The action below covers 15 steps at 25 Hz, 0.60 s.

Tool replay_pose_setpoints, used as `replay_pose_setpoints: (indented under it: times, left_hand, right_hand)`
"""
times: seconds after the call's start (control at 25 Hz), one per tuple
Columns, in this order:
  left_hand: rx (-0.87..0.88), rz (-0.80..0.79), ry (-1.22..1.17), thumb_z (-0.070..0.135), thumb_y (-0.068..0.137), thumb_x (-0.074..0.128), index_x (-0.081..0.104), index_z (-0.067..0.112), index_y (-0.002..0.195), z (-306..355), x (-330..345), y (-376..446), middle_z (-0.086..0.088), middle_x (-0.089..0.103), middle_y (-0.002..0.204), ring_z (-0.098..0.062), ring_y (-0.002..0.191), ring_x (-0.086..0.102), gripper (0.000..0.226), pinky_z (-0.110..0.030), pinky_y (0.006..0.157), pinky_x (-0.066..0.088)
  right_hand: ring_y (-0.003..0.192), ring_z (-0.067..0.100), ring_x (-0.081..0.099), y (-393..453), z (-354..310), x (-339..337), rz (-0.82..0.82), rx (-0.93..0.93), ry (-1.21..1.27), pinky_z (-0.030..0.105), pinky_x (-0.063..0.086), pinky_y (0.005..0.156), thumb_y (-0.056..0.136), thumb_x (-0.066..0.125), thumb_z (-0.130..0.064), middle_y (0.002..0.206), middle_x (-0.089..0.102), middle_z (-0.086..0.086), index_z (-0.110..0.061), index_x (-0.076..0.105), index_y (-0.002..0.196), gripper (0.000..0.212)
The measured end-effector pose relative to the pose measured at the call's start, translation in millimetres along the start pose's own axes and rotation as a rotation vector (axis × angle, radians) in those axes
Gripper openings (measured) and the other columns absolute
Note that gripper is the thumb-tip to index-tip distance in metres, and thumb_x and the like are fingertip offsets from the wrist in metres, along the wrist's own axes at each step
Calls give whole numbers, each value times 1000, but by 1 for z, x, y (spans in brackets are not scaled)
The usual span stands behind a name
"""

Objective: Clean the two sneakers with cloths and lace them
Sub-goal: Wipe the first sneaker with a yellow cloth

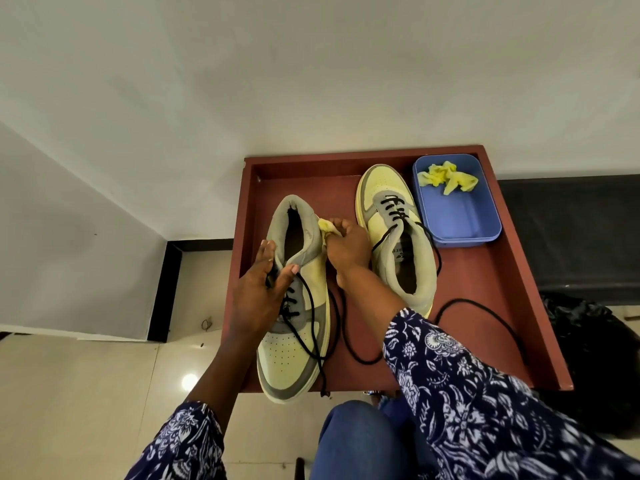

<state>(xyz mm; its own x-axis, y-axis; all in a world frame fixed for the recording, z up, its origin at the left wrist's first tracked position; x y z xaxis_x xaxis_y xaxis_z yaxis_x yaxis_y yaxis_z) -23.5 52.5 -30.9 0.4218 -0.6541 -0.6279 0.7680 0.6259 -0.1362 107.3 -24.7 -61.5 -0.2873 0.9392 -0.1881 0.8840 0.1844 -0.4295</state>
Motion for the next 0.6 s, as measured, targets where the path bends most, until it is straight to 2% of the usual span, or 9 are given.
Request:
replay_pose_setpoints:
  times: [0.16,0.32,0.44,0.52,0.6]
  left_hand:
    - [11,-2,7,34,88,56,30,21,143,-2,0,0,3,28,151,-15,135,35,62,-18,98,31]
    - [13,0,22,37,88,55,30,22,143,-2,1,0,3,31,150,-18,133,39,62,-21,95,35]
    - [10,4,27,39,88,54,30,23,143,-3,1,1,4,31,150,-19,133,39,62,-27,101,37]
    - [8,-6,28,40,88,53,29,24,143,-3,1,1,6,28,151,-19,134,38,63,-30,103,38]
    - [5,-6,33,41,88,53,29,24,143,-5,1,1,6,27,151,-19,134,38,63,-31,103,38]
  right_hand:
    - [94,17,62,-16,13,-6,-70,-75,-46,33,53,85,84,47,1,104,69,5,-16,65,110,35]
    - [102,18,61,-47,43,-13,-55,-112,-81,36,50,93,86,51,-5,111,67,4,-15,64,113,31]
    - [104,14,61,-70,59,-20,-61,-106,-109,33,50,94,87,52,-6,114,67,-3,-18,64,115,32]
    - [99,11,60,-85,66,-25,-55,-151,-130,24,49,91,86,54,-1,111,67,-1,-13,66,113,32]
    - [95,7,58,-97,70,-28,-37,-228,-164,6,45,84,84,55,4,106,67,2,-8,68,109,30]
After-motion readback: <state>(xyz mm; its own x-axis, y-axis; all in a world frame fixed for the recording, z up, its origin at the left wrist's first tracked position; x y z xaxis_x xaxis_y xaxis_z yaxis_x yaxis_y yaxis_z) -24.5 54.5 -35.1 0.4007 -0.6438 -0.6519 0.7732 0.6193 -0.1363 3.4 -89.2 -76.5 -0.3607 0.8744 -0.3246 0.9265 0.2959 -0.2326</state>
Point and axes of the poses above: each hand's wrist, its own y-axis towards the middle knuckle, its own x-axis out of the palm, z = x × y, the point moved 2 cm from there along y, towards the middle knuckle
